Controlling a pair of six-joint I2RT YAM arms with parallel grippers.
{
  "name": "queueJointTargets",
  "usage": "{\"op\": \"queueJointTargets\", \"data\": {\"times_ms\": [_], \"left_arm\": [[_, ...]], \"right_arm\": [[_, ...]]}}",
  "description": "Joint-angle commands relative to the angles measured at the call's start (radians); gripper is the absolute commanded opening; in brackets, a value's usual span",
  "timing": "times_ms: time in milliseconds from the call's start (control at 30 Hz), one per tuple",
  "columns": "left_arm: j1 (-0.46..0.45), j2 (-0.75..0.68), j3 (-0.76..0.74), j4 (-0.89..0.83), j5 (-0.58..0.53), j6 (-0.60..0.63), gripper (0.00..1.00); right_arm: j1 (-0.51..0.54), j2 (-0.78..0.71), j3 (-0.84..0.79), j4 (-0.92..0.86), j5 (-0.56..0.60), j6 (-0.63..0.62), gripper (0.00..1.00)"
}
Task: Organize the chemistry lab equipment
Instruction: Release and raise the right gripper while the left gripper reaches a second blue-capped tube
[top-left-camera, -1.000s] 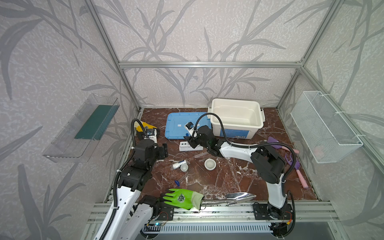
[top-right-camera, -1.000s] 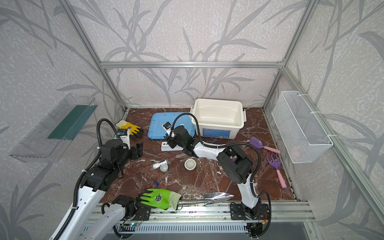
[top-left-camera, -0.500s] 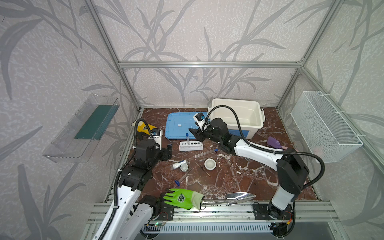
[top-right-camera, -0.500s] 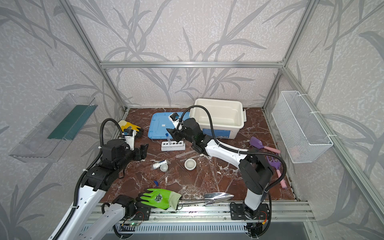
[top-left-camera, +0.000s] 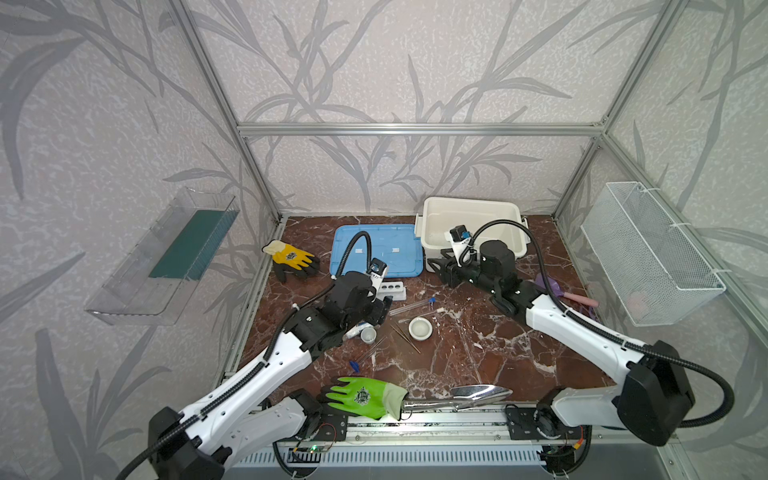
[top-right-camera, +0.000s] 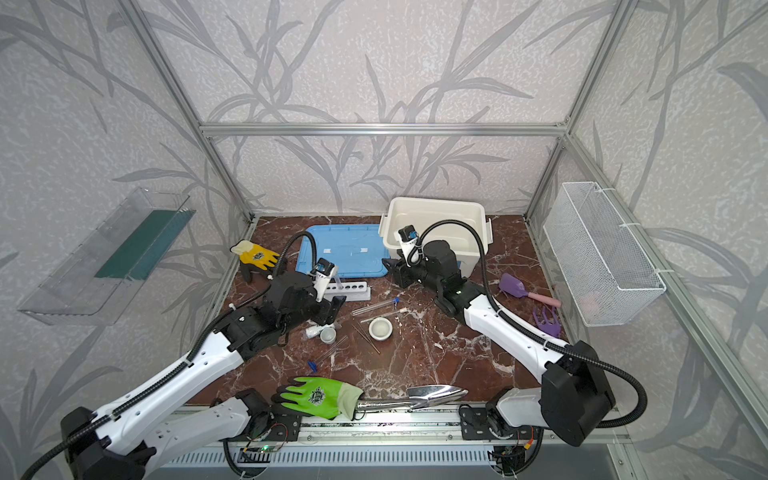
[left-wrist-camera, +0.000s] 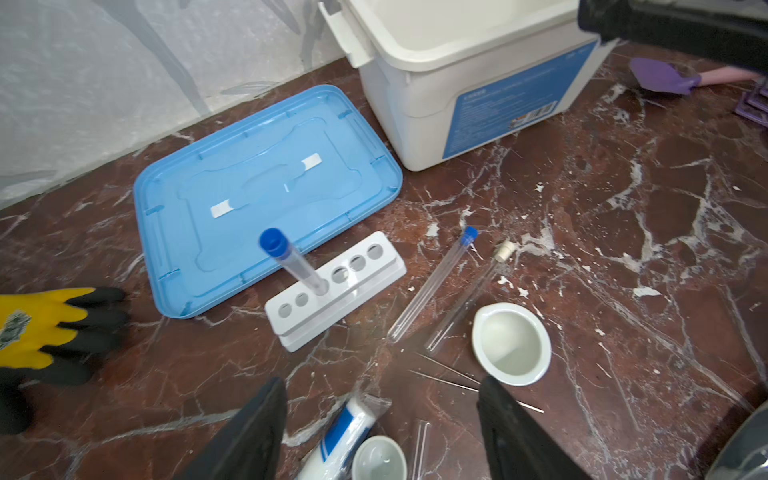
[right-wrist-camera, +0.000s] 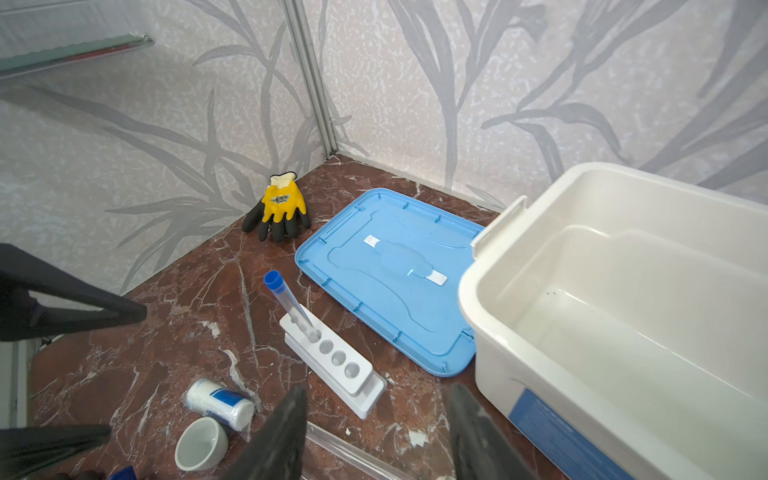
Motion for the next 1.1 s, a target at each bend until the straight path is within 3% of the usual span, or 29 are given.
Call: {"op": "queueJointTargets", "data": {"times_ms": [0, 400, 1067], "left_arm": [[-0.027, 0.080, 0.039, 0.075, 0.038, 0.032, 0.69], [-0.049, 0.360, 0.146, 0.039, 0.195, 0.167, 0.60], [-0.043, 0.736, 0.327, -0.050, 0.127, 0.281, 0.56]], "right_arm": [[-0.076, -0.038, -0.044, -0.070, -0.040, 0.079, 0.53], [-0.218, -0.104, -0.147, -0.005, -0.126, 0.205, 0.51], [-0.296, -0.069, -0.211, 0.140, -0.197, 0.263, 0.50]]}}
